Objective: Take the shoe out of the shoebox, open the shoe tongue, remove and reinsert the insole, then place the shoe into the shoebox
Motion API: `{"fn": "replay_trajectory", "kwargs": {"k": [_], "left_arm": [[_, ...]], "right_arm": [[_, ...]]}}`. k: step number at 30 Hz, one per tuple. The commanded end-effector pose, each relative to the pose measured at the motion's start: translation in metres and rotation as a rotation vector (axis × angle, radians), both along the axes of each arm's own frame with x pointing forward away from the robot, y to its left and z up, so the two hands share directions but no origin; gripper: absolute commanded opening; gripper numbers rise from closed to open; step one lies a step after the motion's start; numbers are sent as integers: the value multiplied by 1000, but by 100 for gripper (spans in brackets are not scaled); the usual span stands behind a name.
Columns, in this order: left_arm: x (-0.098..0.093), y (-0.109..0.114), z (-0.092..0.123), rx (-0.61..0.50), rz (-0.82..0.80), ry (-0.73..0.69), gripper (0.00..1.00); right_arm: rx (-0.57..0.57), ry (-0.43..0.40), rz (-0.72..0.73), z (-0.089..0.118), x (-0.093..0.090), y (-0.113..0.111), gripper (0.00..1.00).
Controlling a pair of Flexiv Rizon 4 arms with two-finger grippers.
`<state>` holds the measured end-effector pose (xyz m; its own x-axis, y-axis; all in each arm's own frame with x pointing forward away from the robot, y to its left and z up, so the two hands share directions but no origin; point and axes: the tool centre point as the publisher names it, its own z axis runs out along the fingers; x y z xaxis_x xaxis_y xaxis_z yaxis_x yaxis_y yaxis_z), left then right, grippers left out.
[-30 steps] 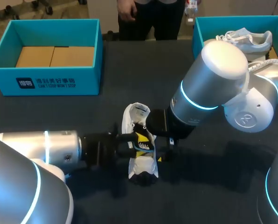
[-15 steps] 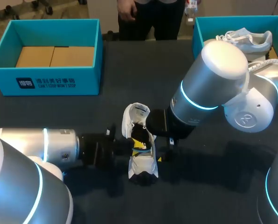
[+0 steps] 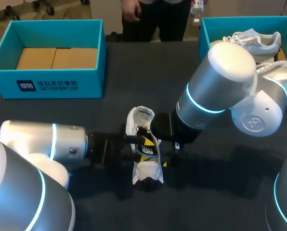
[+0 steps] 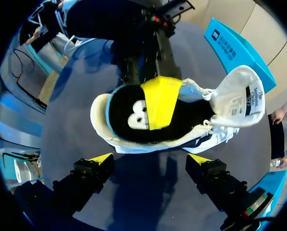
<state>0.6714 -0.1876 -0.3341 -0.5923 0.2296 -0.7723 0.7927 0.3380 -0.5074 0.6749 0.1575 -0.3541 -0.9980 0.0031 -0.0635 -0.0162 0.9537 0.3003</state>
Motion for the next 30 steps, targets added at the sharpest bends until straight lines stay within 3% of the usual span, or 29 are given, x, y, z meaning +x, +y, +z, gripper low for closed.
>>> {"fn": "replay_trajectory", "kwargs": {"k": [1,3,4,8,11,23,29,30], "left_arm": [[-10,22,13,27,-10,10,69],[-11,24,14,30,-6,10,66],[-11,25,15,31,-5,10,52],[-9,26,17,33,-5,15,36],[-8,20,14,59,-30,21,0],[6,13,-17,173,-81,64,0],[-1,18,-5,181,-109,64,0],[-1,20,-2,183,-109,57,22]], "right_arm": [[1,-2,0,-1,-1,0,100],[1,-2,0,-1,-1,0,100],[1,-2,0,-1,-1,0,100],[1,-2,0,-1,-1,0,100],[1,-2,0,-1,-1,0,100],[1,-2,0,-1,-1,0,100],[1,-2,0,-1,-1,0,100],[1,-2,0,-1,-1,0,100]]}}
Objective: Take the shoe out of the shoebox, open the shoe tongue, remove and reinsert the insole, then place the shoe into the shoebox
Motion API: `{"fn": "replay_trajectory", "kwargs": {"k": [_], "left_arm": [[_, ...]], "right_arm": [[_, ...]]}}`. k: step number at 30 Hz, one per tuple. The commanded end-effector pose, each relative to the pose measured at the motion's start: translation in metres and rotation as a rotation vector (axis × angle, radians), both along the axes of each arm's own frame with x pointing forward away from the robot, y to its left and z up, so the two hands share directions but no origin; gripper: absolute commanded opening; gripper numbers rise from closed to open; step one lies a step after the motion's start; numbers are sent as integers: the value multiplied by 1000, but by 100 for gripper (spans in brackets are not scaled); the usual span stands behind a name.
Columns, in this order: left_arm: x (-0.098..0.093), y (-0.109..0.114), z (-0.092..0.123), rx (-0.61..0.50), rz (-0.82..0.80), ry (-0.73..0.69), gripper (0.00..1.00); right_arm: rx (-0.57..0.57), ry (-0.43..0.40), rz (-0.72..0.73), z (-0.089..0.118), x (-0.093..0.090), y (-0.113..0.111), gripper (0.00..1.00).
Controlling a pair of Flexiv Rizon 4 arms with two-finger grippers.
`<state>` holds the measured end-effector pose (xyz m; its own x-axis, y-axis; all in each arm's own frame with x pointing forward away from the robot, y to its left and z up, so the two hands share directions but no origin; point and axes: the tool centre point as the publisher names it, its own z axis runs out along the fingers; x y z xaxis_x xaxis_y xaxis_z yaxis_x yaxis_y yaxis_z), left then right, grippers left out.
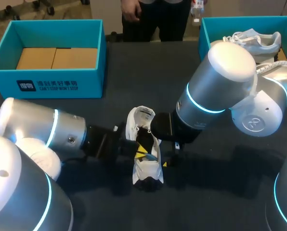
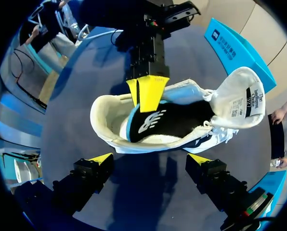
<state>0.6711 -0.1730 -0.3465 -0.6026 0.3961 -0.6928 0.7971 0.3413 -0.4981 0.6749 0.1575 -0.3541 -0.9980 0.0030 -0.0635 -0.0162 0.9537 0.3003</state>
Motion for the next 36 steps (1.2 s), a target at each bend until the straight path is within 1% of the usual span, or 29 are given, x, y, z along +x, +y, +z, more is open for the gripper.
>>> {"fn": "replay_trajectory", "kwargs": {"k": [1,4,7,9,12,14,15,17,19,20,21,22,23,25,26,27,36], "left_arm": [[-2,7,14,34,-21,-1,40],[-3,13,21,37,-21,-6,39],[-4,17,27,52,-28,-8,33],[-5,20,31,67,-41,-5,31],[-6,23,36,80,-67,8,30],[-6,25,40,97,-88,11,28],[-6,25,41,113,-98,6,28],[-6,26,45,134,-124,4,27],[-4,26,49,166,-151,-6,25],[-4,26,49,166,-151,-6,25],[-3,26,52,184,-166,-11,26],[-1,26,55,208,-199,-9,26],[1,26,57,225,-216,-9,27],[3,26,60,254,-254,-4,27],[5,25,62,268,-265,-5,25],[6,24,63,283,-284,-3,24],[8,22,75,438,-448,-20,18]], "right_arm": [[1,-2,0,-1,-1,0,100],[1,-2,0,-1,-1,0,100],[1,-2,0,-1,-1,0,100],[5,-4,4,6,1,-7,100],[28,-7,26,16,5,-18,100],[20,1,30,21,7,-28,100],[44,-1,49,23,9,-33,100],[20,11,49,28,11,-44,100],[43,10,58,32,13,-57,100],[43,10,58,32,13,-57,100],[43,23,80,34,14,-67,100],[19,27,58,37,16,-79,100],[-4,31,68,39,18,-85,100],[7,25,84,44,20,-98,100],[18,43,100,45,21,-107,100],[21,59,119,45,22,-111,100],[21,59,119,45,22,-111,100]]}}
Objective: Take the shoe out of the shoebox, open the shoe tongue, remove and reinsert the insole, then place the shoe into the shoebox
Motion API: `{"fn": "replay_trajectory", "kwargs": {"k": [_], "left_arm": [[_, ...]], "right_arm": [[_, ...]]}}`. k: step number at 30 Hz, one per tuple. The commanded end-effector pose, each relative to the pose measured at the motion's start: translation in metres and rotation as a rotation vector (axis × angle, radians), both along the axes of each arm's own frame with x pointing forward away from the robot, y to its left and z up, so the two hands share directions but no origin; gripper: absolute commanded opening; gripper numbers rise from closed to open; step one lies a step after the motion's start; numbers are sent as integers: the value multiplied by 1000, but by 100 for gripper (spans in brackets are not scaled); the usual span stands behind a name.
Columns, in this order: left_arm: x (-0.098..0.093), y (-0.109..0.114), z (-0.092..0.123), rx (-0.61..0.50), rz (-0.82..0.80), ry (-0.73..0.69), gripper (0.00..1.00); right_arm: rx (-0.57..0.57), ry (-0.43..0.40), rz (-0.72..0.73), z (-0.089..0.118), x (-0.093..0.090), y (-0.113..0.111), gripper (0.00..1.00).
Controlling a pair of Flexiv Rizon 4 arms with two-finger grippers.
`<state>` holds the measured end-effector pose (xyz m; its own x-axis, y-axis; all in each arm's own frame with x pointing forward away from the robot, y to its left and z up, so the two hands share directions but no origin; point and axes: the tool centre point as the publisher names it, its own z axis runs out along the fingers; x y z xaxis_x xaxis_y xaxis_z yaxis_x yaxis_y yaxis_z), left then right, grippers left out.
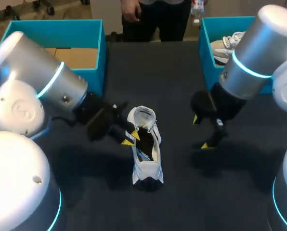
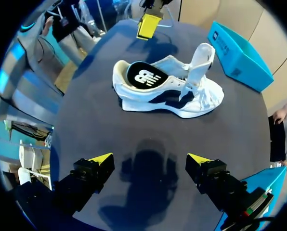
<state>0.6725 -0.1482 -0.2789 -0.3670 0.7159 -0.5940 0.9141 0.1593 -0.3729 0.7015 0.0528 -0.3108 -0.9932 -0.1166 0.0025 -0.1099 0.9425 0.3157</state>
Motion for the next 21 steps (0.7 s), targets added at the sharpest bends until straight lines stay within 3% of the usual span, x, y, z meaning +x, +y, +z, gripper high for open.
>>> {"fn": "replay_trajectory", "kwargs": {"k": [1,12,21], "left_arm": [[7,-4,10,228,-125,28,16],[14,-8,24,371,-247,3,4],[17,-17,25,490,-343,2,0]], "right_arm": [[9,-7,-1,2,-5,-6,100],[9,-7,-1,2,-5,-6,100],[-15,-8,-83,29,-13,-65,100]]}}
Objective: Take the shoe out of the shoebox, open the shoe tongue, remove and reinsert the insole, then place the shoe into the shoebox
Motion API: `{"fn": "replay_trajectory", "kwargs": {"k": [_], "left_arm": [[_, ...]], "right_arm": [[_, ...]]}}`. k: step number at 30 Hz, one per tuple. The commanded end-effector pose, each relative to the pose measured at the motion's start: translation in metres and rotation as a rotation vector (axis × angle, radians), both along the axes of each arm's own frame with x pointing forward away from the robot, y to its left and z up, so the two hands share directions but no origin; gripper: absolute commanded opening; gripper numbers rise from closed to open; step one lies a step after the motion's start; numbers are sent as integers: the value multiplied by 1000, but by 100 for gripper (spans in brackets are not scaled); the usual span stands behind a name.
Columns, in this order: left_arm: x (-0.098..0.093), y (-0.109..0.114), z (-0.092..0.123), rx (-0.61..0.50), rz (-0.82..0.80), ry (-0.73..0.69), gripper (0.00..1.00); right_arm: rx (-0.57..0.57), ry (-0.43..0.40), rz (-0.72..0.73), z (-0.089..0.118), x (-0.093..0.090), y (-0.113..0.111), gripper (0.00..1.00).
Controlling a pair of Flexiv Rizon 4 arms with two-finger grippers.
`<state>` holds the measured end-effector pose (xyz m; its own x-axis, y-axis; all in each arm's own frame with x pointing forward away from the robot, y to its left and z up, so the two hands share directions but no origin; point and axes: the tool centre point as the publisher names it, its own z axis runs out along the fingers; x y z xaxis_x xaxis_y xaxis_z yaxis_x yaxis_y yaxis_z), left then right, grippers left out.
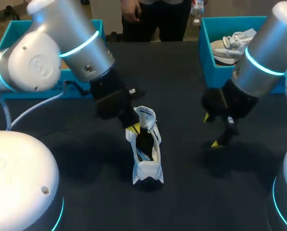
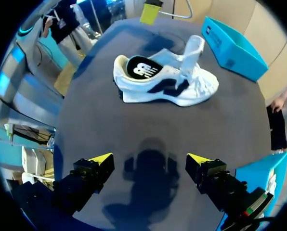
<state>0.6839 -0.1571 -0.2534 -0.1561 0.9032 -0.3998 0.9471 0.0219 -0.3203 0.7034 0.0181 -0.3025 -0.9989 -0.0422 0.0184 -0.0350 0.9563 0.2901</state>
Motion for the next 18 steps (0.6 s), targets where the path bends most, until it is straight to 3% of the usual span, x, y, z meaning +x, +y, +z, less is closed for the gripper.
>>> {"fn": "replay_trajectory", "kwargs": {"k": [1,4,18], "left_arm": [[6,-9,0,263,-111,14,0],[9,-10,2,316,-159,13,0],[11,-10,4,325,-182,22,0]], "right_arm": [[13,-18,-16,21,-14,-35,100],[21,29,-74,23,-14,-48,100],[21,29,-74,23,-14,-48,100]]}}
